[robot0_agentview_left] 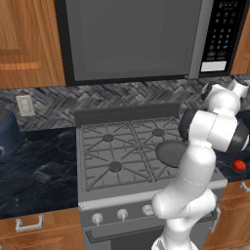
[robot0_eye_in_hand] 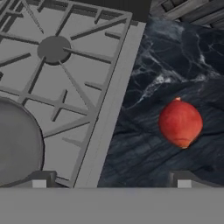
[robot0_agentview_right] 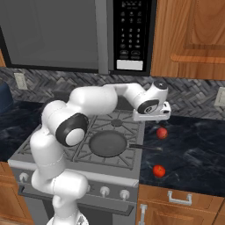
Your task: Place the pan on the front right burner on the stove. Then place the tomato and the onion in the pan and turn on the front right burner.
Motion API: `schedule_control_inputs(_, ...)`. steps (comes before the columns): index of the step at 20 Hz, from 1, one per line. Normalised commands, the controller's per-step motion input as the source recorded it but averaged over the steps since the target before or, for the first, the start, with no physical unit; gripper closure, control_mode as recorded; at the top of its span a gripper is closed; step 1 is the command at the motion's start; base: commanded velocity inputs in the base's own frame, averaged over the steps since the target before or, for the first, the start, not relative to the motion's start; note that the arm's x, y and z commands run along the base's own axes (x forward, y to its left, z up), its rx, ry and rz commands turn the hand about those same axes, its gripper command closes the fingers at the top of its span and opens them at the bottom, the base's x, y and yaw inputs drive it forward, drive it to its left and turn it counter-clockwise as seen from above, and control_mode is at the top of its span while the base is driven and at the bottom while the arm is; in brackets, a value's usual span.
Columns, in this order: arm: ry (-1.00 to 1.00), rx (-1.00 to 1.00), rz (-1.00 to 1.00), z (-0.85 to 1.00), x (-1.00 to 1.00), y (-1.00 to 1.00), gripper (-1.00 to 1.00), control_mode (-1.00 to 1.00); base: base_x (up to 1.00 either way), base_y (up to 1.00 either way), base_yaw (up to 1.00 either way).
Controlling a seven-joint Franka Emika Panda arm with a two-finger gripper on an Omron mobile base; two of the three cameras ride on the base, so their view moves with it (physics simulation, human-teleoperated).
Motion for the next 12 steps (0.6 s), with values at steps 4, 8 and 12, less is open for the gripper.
schedule_control_inputs(4,-0.02,-0.04,-0.14,-0.16,0.23,-0.08,-1.0,-1.0,0.0,0.0,0.0)
schedule_control_inputs(8,0.0,-0.04,-0.14,-0.13,0.21,-0.1,-1.0,-1.0,0.0,0.0,0.0)
schedule_control_inputs(12,0.0,-0.02,-0.11,-0.08,0.25,-0.12,-1.0,-1.0,0.0,0.0,0.0)
